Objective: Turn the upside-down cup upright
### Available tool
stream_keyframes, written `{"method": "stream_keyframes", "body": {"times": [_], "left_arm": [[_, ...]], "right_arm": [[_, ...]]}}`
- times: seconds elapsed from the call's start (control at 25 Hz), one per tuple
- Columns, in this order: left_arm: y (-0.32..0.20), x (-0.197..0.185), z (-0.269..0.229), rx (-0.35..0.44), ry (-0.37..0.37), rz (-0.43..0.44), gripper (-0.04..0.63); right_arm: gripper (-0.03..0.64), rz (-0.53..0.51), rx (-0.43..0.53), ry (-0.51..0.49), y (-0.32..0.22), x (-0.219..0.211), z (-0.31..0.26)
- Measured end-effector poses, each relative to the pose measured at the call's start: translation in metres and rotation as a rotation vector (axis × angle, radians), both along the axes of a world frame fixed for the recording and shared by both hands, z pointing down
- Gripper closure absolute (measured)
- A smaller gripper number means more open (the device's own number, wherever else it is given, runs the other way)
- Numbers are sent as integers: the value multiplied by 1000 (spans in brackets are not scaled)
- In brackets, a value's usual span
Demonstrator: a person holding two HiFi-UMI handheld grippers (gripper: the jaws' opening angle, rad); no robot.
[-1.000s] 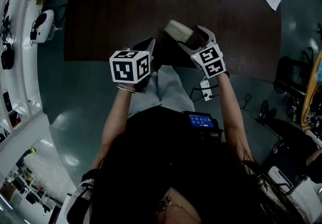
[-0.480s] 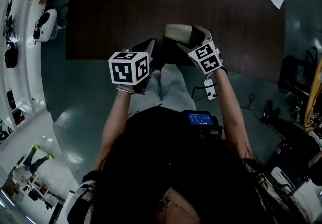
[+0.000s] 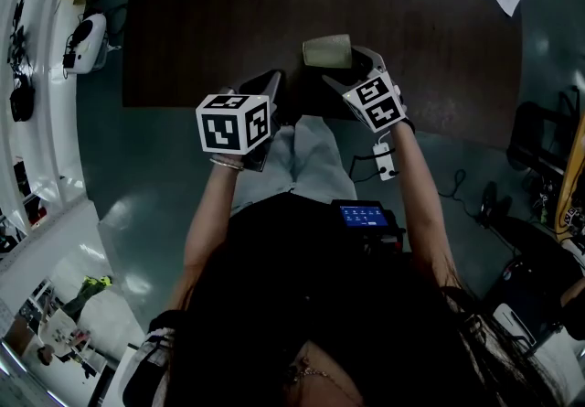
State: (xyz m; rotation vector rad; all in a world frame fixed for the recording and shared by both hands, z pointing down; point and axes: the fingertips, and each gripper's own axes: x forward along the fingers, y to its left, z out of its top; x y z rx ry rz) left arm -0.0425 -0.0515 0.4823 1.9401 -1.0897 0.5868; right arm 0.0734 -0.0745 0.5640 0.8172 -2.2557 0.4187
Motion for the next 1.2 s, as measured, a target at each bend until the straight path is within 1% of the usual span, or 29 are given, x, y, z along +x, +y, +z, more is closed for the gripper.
{"method": "stream_keyframes", "body": {"times": [0.16,0.48,0.72,1.0,1.2], "left_arm": [[2,0,0,0,2,3,594],[1,-1,-1,-3,7,1,594],[-3,4,3,-4,18,0,594],[-10,10,3,-11,26,-21,594],[-14,15,5,-16,27,-39,594]], "right_arm": [[250,0,12,-7,0,2,-6],[250,-7,1,4,-9,11,-15],[250,-70,-4,7,-13,15,-14],[250,-137,-23,21,-18,21,-15],[249,-238,-22,39,-15,18,-11]]}}
